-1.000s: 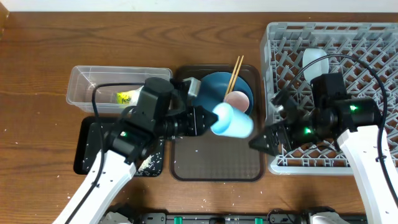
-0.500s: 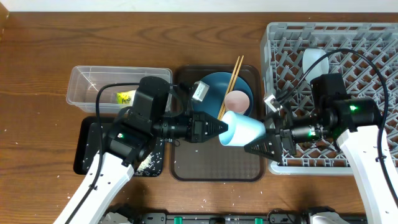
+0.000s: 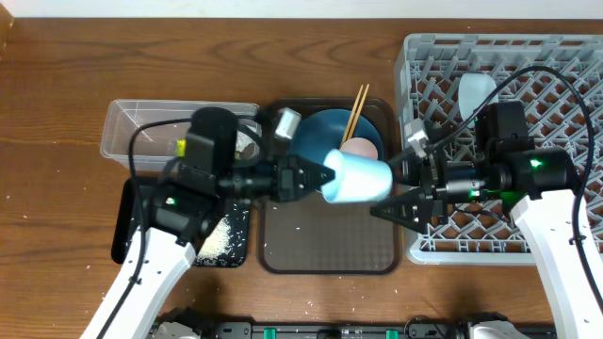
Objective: Sort waste into correct bins and load items into the dishwasher rack
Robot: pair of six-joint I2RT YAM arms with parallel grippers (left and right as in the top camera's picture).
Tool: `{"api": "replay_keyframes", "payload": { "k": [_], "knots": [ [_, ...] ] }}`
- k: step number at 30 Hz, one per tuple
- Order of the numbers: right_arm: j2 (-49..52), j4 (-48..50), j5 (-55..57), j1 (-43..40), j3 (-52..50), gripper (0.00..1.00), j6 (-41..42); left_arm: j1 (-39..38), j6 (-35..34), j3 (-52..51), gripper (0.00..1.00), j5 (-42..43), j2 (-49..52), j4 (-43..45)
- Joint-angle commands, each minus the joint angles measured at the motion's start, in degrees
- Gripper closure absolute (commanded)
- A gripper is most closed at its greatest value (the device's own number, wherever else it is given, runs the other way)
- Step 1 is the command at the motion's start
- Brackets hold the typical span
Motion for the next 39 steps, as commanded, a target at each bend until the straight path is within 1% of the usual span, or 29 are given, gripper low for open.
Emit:
{"api": "replay_keyframes", "payload": {
  "k": [1, 6, 9, 12, 14, 18, 25, 33, 39],
  "knots": [
    [-0.4, 0.1, -5.8, -0.5, -0.1, 0.11, -1.1, 2.1, -1.0, 1.2, 0.94, 2.3, -0.3, 0.5],
    [-0.4, 0.1, -6.1, -0.5, -0.1, 0.11, -1.1, 2.6, -1.1, 1.2, 0.94, 3.9, -0.3, 2.1],
    [-0.4, 0.2, -6.1, -0.5, -0.1, 0.06, -1.3, 2.6, -1.3, 1.2, 0.94, 4.5, -0.3, 2.1],
    [-0.4, 0.7, -6.1, -0.5, -0.1, 0.04, -1.3, 2.6, -1.3, 1.2, 0.94, 7.8, -0.3, 3.3],
    [-0.4, 1.3, -6.2, -0.5, -0.1, 0.04, -1.3, 2.6, -1.3, 1.2, 0.94, 9.5, -0.3, 3.8],
    [-0.4, 1.9, -6.8, -0.5, -0.1, 0.06, -1.3, 2.6, -1.3, 1.2, 0.94, 9.9, -0.3, 3.7],
    [-0.4, 7.0, -12.5, -0.5, -0.1, 0.06, -1.3, 2.6, -1.3, 1.2, 0.94, 9.9, -0.3, 3.6],
    [-0.3, 7.0, -12.1, 1.1, -0.1, 0.07, -1.3, 2.6, -1.3, 1.2, 0.94, 9.8, -0.3, 3.6],
    [-0.4, 6.9, -11.0, 2.7, -0.1, 0.11, -1.3, 2.6, -1.3, 1.2, 0.94, 9.8, -0.3, 3.6]
  ]
}}
